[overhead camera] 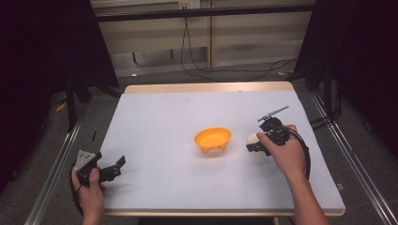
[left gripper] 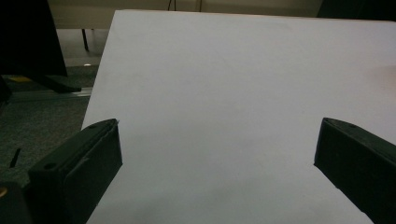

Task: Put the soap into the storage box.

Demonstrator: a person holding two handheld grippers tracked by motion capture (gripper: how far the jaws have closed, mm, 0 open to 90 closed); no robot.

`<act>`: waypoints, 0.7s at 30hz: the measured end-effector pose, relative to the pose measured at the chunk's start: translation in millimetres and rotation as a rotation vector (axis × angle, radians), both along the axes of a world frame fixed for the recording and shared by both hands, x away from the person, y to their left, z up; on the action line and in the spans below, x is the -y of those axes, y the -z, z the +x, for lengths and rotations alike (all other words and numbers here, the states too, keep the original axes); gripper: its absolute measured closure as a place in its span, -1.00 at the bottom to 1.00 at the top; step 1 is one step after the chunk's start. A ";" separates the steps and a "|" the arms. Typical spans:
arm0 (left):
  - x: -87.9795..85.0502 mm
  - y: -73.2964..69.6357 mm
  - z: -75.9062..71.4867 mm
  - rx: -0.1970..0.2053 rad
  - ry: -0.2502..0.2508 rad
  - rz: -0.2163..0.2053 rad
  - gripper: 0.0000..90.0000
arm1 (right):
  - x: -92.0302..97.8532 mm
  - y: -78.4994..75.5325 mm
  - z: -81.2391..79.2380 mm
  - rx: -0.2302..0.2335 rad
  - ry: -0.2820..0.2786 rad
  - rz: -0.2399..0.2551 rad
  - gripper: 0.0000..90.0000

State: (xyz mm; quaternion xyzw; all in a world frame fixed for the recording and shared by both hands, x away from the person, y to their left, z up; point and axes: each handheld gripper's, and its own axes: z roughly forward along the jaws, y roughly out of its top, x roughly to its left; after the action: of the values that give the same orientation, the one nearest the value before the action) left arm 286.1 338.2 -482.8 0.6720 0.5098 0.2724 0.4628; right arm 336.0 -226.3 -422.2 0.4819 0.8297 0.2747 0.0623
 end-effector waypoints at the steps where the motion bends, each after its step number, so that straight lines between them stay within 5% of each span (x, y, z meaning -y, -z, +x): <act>1: 0.2 0.0 0.0 -0.001 -0.001 -0.003 -0.98 | -1.6 -1.4 0.4 0.001 0.001 0.001 -0.47; 21: -0.3 0.1 0.3 -0.003 0.000 -0.003 -0.98 | -29.7 -12.3 13.9 0.008 -0.044 0.007 -0.47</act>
State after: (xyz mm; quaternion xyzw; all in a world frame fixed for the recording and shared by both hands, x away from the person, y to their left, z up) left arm 286.5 338.5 -482.8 0.6717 0.5108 0.2708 0.4631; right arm 349.9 -196.6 -409.9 0.4627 0.8388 0.2810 0.0581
